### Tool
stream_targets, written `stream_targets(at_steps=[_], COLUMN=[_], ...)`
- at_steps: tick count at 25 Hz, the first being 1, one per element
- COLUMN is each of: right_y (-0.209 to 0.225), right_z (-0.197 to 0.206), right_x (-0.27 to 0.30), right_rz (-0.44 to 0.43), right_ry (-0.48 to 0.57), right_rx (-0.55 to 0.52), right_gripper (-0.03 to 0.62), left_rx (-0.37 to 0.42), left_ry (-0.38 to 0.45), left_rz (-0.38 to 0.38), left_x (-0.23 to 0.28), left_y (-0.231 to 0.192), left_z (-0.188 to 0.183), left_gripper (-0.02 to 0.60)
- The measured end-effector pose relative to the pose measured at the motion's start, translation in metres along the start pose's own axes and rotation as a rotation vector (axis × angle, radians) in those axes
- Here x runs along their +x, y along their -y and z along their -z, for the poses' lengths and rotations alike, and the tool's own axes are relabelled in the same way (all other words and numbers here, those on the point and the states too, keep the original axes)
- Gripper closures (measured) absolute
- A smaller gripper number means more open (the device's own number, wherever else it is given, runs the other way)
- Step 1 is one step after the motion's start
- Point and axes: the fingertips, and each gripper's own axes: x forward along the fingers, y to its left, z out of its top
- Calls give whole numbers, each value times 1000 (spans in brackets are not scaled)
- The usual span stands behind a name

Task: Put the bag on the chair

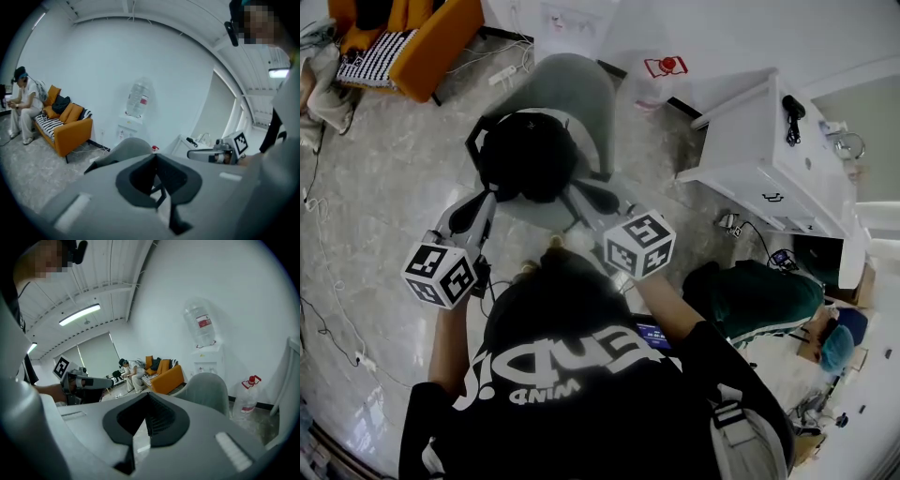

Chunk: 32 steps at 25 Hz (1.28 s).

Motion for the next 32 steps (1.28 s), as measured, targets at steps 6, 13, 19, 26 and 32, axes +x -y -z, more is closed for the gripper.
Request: stream_targets(at_steps=[6,13,19,26,32], right_y=[-38,-58,-54,-44,-47], right_z=[4,22,41,61,67], right_x=[-28,-37,-41,-42,-38], right_rz=[-32,-24,22,81,88], right_ry=[93,157,156,129,109], right_rx=[24,-17,-4,-17,-40], right_gripper=[594,592,592,592,592], left_rx=[30,67,116,136,139], left_ry=[97,177,171,142,133], left_rz=[43,51,11,-35,-55], left_x=[-41,-64,-66,-63,-62], left_y=[17,25,22,14,11], left_z=[9,25,46,64,70], left_gripper=[580,580,580,580,580])
